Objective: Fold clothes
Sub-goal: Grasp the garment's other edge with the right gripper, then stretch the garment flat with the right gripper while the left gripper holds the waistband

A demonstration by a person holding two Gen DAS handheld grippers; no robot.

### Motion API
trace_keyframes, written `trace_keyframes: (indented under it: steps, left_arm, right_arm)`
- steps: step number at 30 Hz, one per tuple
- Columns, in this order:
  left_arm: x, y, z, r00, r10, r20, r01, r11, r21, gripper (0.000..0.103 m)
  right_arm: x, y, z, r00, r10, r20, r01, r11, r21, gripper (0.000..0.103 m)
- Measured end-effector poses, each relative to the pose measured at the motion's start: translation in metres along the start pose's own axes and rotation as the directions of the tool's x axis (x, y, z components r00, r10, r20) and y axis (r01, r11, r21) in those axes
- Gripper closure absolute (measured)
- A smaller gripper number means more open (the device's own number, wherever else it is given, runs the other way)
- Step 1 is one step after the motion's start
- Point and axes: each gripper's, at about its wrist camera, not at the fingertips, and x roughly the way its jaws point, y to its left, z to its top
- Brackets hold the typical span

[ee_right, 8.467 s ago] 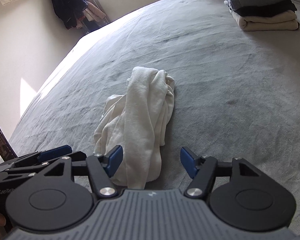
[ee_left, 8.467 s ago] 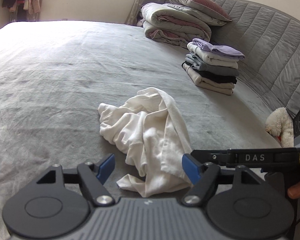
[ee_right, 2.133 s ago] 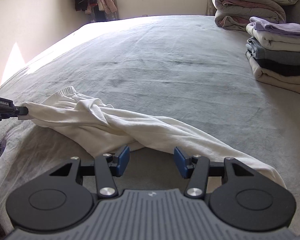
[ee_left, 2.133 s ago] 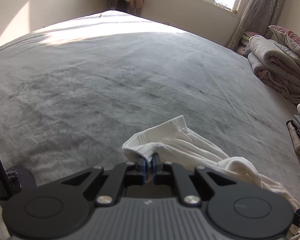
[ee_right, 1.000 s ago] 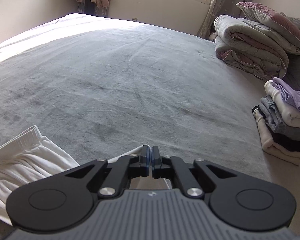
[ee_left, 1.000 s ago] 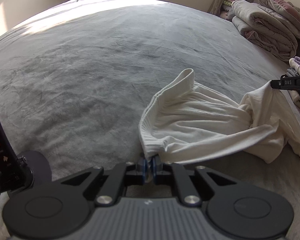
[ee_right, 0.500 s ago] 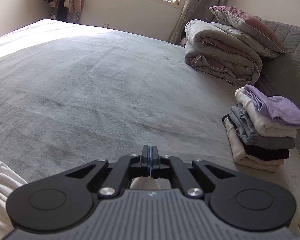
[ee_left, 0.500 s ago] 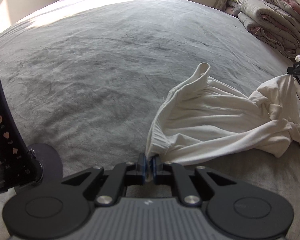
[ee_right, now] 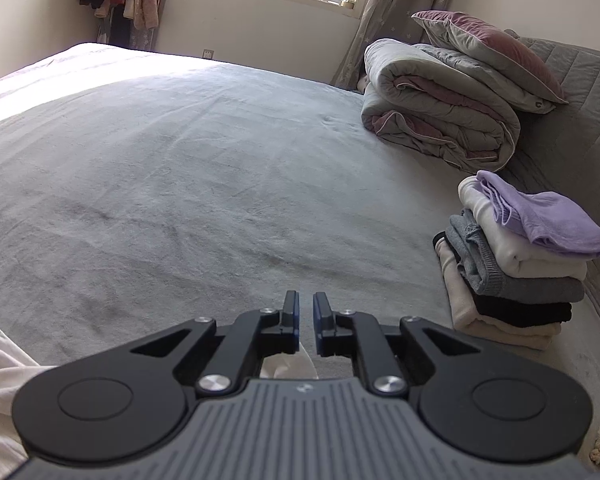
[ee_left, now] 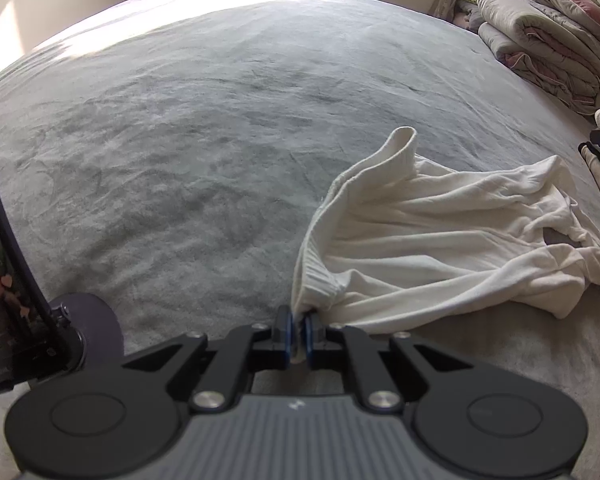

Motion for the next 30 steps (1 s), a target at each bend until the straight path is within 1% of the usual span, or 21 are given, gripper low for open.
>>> trace_keyframes:
  steps: [4,5,7,8,9,12,15,16,18,20,22,26,30]
  left_arm:
    - [0.0,-0.001,0.001,1.0,-0.003,0.004,0.003,1.0,-0.007,0.097]
    - [0.0,-0.001,0.002,1.0,-0.004,0.005,0.004,1.0,-0.011,0.097]
    - [0.0,-0.001,0.002,1.0,-0.007,0.007,0.007,1.0,-0.019,0.097]
    - [0.0,0.0,0.002,1.0,-0.009,0.007,0.01,1.0,-0.026,0.096]
    - [0.001,0.0,0.002,1.0,-0.012,0.007,0.012,0.999,-0.032,0.096]
    - [0.001,0.002,0.003,1.0,-0.024,0.003,0.024,0.997,-0.068,0.096]
    - [0.002,0.008,0.004,0.999,-0.042,-0.003,0.041,0.991,-0.124,0.095]
    - [0.003,0.01,0.004,0.999,-0.05,-0.005,0.049,0.988,-0.144,0.092]
    - [0.003,0.014,0.003,0.997,-0.08,-0.01,0.077,0.98,-0.185,0.081]
    - [0.003,0.018,0.002,0.993,-0.117,-0.013,0.111,0.968,-0.226,0.078]
    - [0.004,0.021,0.001,0.99,-0.14,-0.013,0.131,0.957,-0.26,0.078]
    - [0.004,0.023,-0.001,0.988,-0.152,-0.011,0.142,0.944,-0.298,0.079]
    - [0.005,0.022,-0.001,0.988,-0.151,-0.01,0.141,0.941,-0.308,0.079]
  right_arm:
    - [-0.007,0.0,-0.014,1.0,0.028,-0.013,-0.029,0.999,-0.028,0.089]
    - [-0.01,-0.001,-0.019,0.999,0.044,-0.015,-0.045,0.998,-0.035,0.087]
    - [-0.018,0.0,-0.028,0.998,0.065,-0.013,-0.065,0.997,-0.05,0.075]
    - [-0.022,0.001,-0.033,0.997,0.074,-0.011,-0.075,0.996,-0.058,0.06]
    - [-0.027,0.001,-0.039,0.997,0.083,-0.005,-0.083,0.994,-0.069,0.055]
    - [-0.039,0.003,-0.056,0.994,0.107,0.001,-0.106,0.989,-0.099,0.055]
    - [-0.048,0.003,-0.072,0.991,0.136,-0.009,-0.136,0.985,-0.109,0.055]
    - [-0.051,0.003,-0.077,0.989,0.147,-0.013,-0.147,0.983,-0.11,0.055]
    - [-0.058,0.005,-0.088,0.986,0.167,-0.021,-0.169,0.979,-0.114,0.055]
    - [-0.063,0.006,-0.097,0.982,0.186,-0.025,-0.188,0.975,-0.122,0.055]
    - [-0.07,0.008,-0.107,0.977,0.211,-0.024,-0.212,0.969,-0.13,0.055]
    - [-0.083,0.014,-0.126,0.963,0.268,-0.019,-0.268,0.948,-0.172,0.055]
    - [-0.086,0.025,-0.138,0.969,0.246,-0.002,-0.238,0.935,-0.262,0.055]
